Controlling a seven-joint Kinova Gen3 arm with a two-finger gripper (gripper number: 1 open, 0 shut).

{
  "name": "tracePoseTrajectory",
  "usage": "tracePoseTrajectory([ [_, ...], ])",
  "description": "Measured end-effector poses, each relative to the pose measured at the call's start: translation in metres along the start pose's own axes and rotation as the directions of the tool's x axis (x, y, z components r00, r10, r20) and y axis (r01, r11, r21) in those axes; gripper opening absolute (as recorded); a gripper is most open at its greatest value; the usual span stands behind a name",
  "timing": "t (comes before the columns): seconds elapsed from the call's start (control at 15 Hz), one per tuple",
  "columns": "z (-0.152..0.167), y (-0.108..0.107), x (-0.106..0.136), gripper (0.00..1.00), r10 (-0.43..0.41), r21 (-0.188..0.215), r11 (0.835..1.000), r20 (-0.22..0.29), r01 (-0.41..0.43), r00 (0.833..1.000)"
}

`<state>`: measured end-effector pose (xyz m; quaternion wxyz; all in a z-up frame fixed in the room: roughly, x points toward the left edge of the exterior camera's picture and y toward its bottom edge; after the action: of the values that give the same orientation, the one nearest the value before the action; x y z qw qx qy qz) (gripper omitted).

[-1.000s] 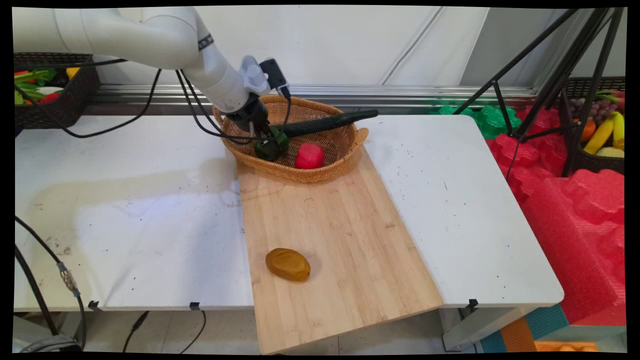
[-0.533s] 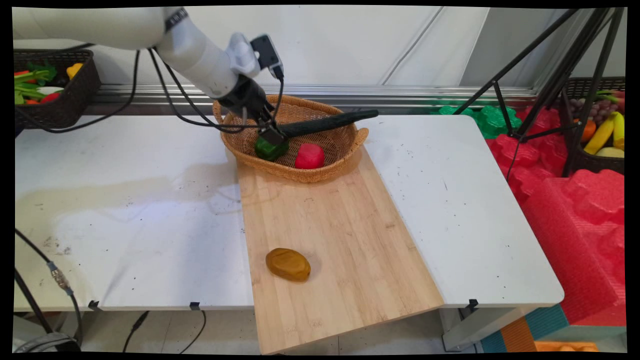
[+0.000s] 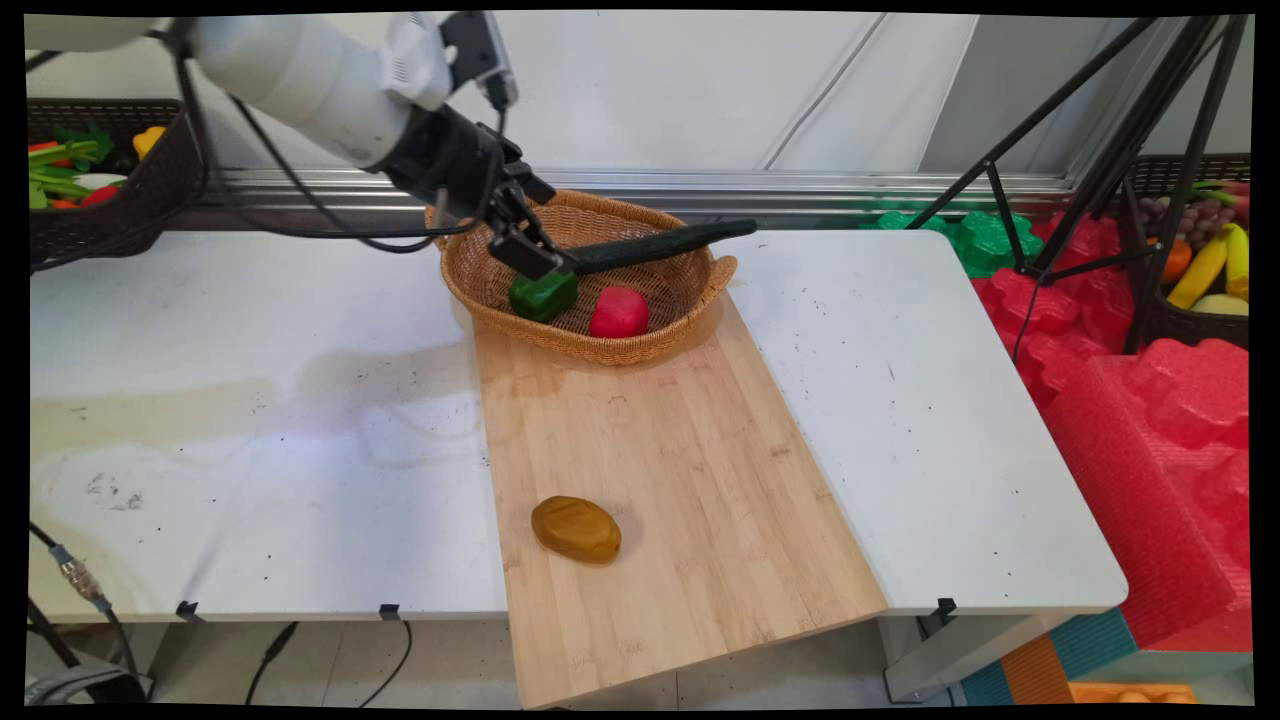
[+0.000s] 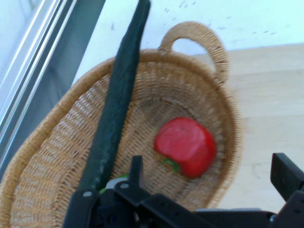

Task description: Pick up the potato from the cutting board

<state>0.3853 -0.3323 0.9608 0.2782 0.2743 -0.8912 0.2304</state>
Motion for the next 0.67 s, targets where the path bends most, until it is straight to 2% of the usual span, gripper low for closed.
tracePoseTrajectory([
  [0.33,-0.045,0.022,-0.021,1.00,0.043,-0.069,0.997,-0.058,-0.047,0.997],
  [0.67,-0.075,0.042,-0.042,1.00,0.091,-0.139,0.985,-0.083,-0.102,0.992],
])
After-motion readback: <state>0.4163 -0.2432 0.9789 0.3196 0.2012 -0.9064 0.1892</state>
